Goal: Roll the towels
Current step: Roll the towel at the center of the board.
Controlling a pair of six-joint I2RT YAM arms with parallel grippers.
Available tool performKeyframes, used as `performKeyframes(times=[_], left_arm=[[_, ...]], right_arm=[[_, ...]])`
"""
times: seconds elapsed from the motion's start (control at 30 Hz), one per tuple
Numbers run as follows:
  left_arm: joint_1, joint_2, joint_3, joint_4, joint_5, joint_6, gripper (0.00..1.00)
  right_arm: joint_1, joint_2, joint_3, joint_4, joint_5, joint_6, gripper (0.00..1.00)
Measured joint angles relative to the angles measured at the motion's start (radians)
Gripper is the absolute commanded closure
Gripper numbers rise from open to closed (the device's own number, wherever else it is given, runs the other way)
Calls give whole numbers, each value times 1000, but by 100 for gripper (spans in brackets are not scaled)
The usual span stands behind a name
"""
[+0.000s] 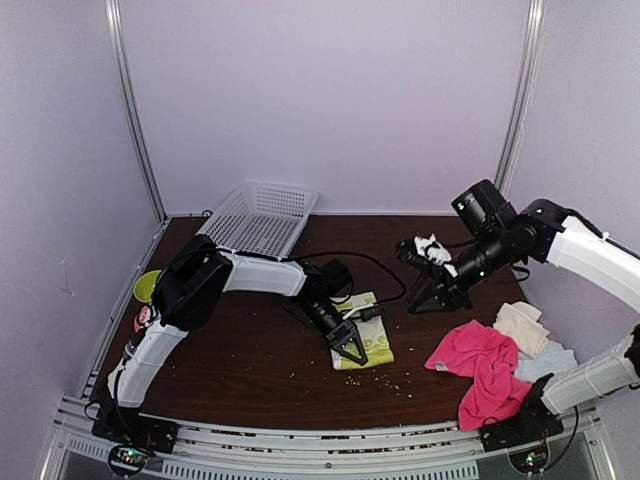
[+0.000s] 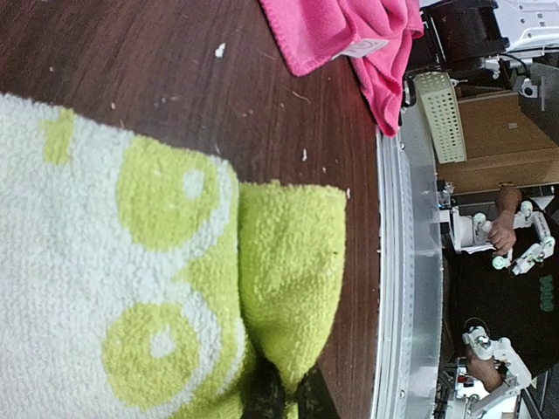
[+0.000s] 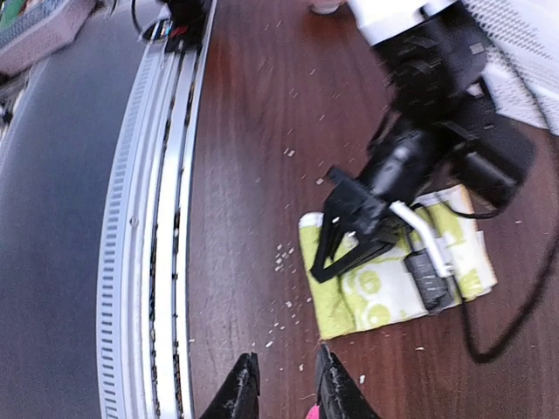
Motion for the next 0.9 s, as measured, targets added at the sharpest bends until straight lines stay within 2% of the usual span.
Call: performKeyframes(times=[0.17,0.27,0.4,0.63,0.9], left_arm=[[1,16,18,-18,39,-32,100],[1,18,21,-22,43,-40,100],[0,18,21,-24,43,-45,99],[0,18,21,-24,43,-48,99],[0,18,21,-24,39,-49,99]], right_arm=[[234,17,-201,103,224,23,67],[292,96,-270,183,362,42,64],[307,245,-274,316,468,60,62],[318,374,-275,486,555,40,61],[323,421,-281,523,556,15,60]])
